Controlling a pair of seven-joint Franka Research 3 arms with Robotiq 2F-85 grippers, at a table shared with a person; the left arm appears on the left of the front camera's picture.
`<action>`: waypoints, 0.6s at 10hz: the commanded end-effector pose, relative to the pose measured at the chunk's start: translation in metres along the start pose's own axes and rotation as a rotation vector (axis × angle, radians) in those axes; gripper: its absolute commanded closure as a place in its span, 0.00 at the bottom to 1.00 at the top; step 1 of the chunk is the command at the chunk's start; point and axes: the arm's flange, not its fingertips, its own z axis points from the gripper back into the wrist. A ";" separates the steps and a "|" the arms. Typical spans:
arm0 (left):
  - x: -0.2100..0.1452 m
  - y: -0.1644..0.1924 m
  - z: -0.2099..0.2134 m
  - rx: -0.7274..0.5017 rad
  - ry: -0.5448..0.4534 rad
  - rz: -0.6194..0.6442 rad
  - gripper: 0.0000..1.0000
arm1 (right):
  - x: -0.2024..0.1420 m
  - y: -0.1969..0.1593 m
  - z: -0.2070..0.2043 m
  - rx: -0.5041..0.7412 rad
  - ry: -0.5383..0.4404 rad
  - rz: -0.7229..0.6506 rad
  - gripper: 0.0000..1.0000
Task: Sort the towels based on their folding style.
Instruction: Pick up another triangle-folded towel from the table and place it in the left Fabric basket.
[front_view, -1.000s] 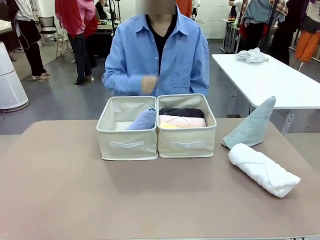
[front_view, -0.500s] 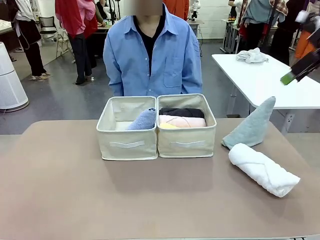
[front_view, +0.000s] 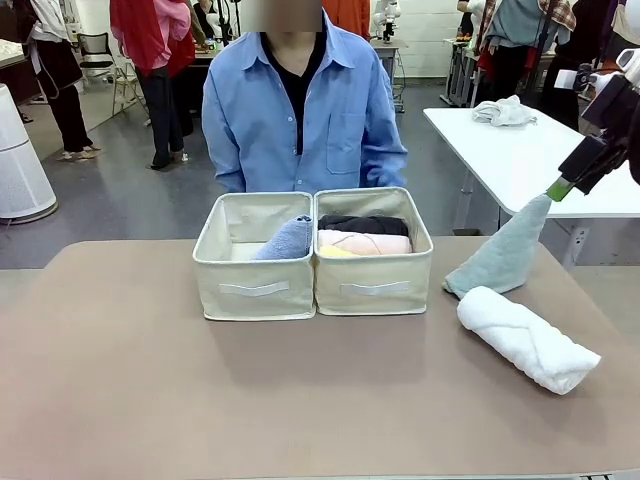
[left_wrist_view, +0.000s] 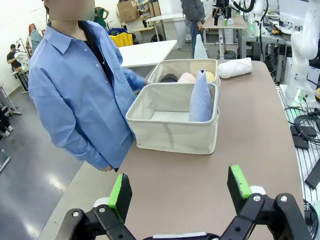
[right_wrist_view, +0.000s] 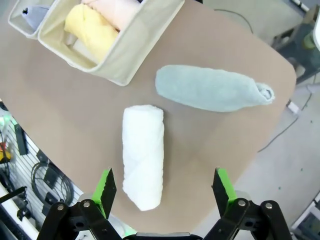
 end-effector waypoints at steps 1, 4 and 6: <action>0.000 -0.001 0.001 -0.002 0.008 -0.008 0.00 | 0.001 0.000 -0.005 0.005 0.011 0.000 0.00; 0.000 -0.001 0.001 -0.002 0.008 -0.008 0.00 | 0.007 -0.014 -0.017 -0.138 0.009 -0.223 0.00; 0.000 -0.001 0.001 -0.002 0.008 -0.008 0.00 | -0.001 -0.005 -0.008 -0.107 0.063 -0.143 0.00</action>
